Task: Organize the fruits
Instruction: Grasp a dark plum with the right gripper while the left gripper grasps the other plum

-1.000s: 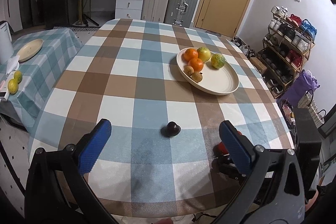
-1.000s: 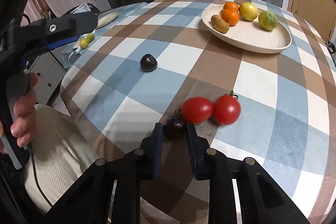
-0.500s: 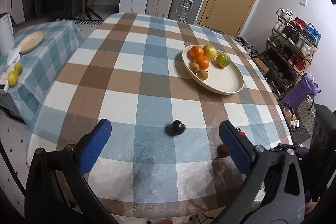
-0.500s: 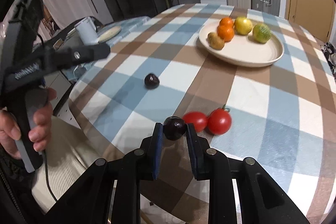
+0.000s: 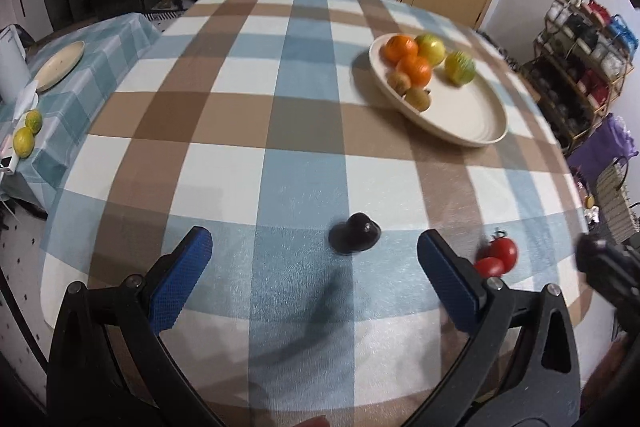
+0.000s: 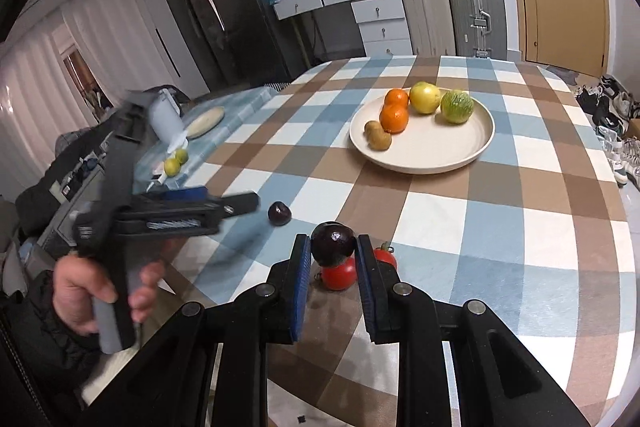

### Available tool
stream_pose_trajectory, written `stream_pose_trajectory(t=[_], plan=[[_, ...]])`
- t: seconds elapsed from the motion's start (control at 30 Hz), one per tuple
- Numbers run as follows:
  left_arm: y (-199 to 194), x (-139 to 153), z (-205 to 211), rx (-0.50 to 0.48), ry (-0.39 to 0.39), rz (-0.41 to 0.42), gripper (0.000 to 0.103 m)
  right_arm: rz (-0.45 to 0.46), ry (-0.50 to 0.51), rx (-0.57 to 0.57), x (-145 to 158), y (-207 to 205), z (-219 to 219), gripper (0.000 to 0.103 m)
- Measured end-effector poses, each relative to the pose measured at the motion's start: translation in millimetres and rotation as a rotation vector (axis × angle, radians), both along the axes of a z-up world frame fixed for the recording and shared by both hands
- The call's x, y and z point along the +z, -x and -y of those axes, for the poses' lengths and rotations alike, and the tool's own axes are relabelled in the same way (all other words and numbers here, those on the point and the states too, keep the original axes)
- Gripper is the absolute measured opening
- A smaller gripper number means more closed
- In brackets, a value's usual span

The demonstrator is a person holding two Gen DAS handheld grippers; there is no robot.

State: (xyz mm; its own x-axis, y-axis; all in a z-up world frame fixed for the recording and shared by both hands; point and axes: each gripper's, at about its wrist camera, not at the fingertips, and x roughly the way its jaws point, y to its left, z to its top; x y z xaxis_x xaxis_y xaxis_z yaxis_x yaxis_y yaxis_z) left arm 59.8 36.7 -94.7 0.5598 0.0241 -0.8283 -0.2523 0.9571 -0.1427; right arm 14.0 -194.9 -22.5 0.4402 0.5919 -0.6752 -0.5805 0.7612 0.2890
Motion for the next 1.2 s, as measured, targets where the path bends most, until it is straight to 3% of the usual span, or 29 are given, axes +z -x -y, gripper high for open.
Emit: stream_pose_trajectory(t=[0.23,0.3,0.57,0.87,1.03,1.2], plan=[[-17.3,-17.1,0.8,-0.028,0.015,-0.041,0.099,-0.007,-0.060,0.000,9.9,0.9,11.3,0.023],[-22.0,-22.4,2.1,-0.040,0.017,-0.057,0.089,-0.011,-0.070,0.006,11.0,0.9,12.2,0.023],[-27.2,-26.4,7.2,-0.076,0.048,-0.060,0.062,-0.031,-0.108,0.010,13.8,0.5,17.4,0.023],[-27.0,-25.9,18.4,-0.148,0.060,-0.059,0.023,-0.035,-0.104,0.007,12.4,-0.4,16.5,0.023],[-23.0,-21.5,25.9,-0.168,0.005,-0.044,0.022,-0.040,-0.101,0.003,10.2,-1.1,17.2,0.023],[-18.9,-18.0,23.7,-0.166,0.040,-0.034,0.022,-0.045,-0.101,-0.006,7.2,-2.7,19.7,0.023]])
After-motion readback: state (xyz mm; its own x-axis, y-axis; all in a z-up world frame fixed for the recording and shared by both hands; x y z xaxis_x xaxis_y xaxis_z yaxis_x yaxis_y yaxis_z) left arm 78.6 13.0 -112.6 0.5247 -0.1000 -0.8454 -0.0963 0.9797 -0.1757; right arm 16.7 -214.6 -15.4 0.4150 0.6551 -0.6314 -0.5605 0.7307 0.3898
